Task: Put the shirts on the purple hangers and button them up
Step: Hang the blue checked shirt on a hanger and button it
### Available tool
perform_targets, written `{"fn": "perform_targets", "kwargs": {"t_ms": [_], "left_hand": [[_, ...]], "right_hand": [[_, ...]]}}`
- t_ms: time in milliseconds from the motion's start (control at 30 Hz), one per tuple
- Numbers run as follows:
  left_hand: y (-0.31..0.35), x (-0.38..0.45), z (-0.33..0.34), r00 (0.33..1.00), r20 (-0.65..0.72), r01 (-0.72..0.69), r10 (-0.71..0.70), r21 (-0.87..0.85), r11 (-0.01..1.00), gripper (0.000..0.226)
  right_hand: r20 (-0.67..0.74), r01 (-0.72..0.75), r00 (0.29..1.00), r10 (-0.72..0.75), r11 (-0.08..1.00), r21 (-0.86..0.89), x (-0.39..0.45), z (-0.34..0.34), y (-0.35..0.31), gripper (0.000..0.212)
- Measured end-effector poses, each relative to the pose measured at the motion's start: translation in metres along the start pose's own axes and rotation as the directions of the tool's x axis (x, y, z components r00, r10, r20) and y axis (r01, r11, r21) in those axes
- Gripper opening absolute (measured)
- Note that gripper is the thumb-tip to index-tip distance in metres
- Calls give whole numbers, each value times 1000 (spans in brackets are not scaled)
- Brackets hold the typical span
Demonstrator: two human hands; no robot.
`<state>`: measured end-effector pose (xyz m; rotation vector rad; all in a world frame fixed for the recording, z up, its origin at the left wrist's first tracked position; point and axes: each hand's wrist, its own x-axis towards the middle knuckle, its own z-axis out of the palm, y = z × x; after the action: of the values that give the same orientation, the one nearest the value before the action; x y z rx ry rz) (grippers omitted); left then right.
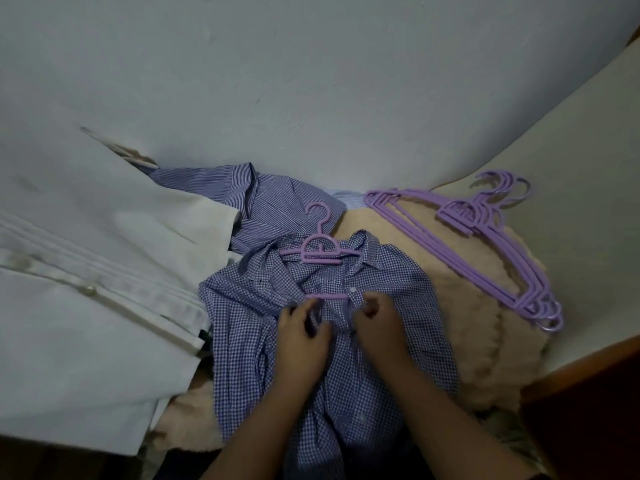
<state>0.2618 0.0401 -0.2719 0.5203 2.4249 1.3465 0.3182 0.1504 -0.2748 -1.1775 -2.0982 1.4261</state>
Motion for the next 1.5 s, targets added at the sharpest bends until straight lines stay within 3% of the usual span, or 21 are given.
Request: {"fn": "perform_targets", "kwargs": {"t_ms": [200, 333, 500, 667, 833, 1033, 1133, 1267, 1367, 1500], "left_hand": [[4, 28, -10, 966, -226, 71, -127, -238, 969, 42], [2, 54, -15, 896, -387, 29, -220, -443, 896, 26], [1, 66, -12, 858, -441, -8, -263, -523, 852, 21], [-5, 74, -14, 861, -414, 3, -296, -577, 816, 34], [-10, 79, -27, 848, -440, -1, -296, -560, 828, 34], [-6, 81, -40, 819, -362, 106, -446, -669, 736, 22], [5, 80, -35, 859, -297, 152, -417, -630, 761, 24], [25, 68, -8, 907, -258, 123, -332, -592, 796, 40], [26, 67, 4, 892, -228, 142, -391, -679, 720, 42], [21, 70, 9, 869, -89, 169, -486, -870, 462, 23]], "right_hand": [[0, -120, 993, 121, 985, 127, 52, 5, -19, 37], [6, -200, 978, 207, 937, 287, 71, 20, -24, 32], [8, -163, 985, 175, 903, 397, 73, 29, -26, 24], [-10, -163, 982, 187, 879, 448, 81, 31, -29, 27], [-82, -107, 988, 134, 956, 273, 96, 33, -31, 19], [-157, -87, 980, 120, 976, 199, 104, 36, -35, 26], [-93, -82, 990, 102, 978, 193, 94, 36, -41, 31], [138, -25, 990, -14, 960, 279, 66, 41, -59, 20], [207, -56, 978, -11, 947, 316, 57, 44, -62, 21], [227, -180, 968, 107, 926, 332, 56, 45, -56, 22]]}}
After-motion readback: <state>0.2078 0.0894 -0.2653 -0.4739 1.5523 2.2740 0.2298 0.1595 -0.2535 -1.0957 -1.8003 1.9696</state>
